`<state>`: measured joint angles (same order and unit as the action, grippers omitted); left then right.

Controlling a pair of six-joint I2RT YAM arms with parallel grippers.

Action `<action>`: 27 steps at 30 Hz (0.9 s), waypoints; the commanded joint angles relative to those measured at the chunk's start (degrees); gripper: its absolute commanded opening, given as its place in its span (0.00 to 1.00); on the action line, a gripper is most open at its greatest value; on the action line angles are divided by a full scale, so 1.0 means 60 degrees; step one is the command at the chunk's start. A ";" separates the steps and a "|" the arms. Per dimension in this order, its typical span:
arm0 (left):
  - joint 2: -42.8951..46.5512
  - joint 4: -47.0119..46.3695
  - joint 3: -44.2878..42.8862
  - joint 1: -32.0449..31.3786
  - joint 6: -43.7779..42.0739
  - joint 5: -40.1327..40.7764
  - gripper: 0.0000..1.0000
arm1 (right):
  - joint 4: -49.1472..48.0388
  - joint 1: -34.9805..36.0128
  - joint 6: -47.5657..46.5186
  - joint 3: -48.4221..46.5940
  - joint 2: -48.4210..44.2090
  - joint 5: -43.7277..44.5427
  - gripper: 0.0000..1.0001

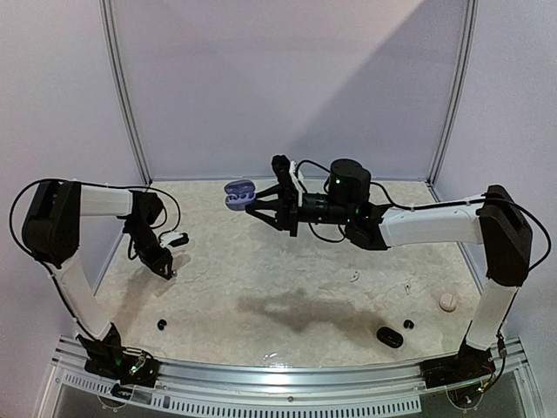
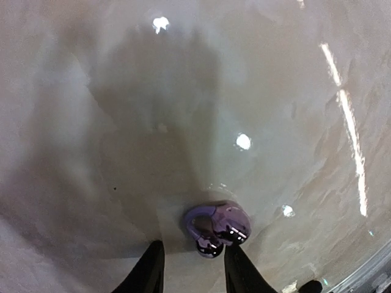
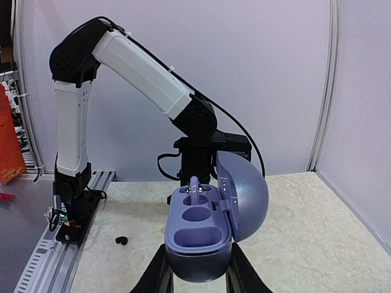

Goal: Insert the wireless bluetooth earbuds into the charging case

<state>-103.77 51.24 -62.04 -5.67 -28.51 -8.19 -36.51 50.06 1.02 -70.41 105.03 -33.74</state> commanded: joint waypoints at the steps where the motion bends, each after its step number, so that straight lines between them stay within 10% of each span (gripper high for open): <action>1: -0.0398 -0.0314 0.0058 -0.0226 -0.0008 -0.0019 0.31 | 0.0039 -0.0063 -0.0001 0.0025 -0.0323 0.0118 0.00; 27: -0.0243 -0.0479 0.0224 -0.1526 0.0021 -0.0110 0.09 | 0.0012 -0.0053 0.0035 0.0373 -0.0469 0.0369 0.00</action>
<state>-104.16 50.33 -62.08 -10.46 -28.71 -8.32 -36.47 50.06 1.02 -69.43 104.29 -32.86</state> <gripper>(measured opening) 0.126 0.264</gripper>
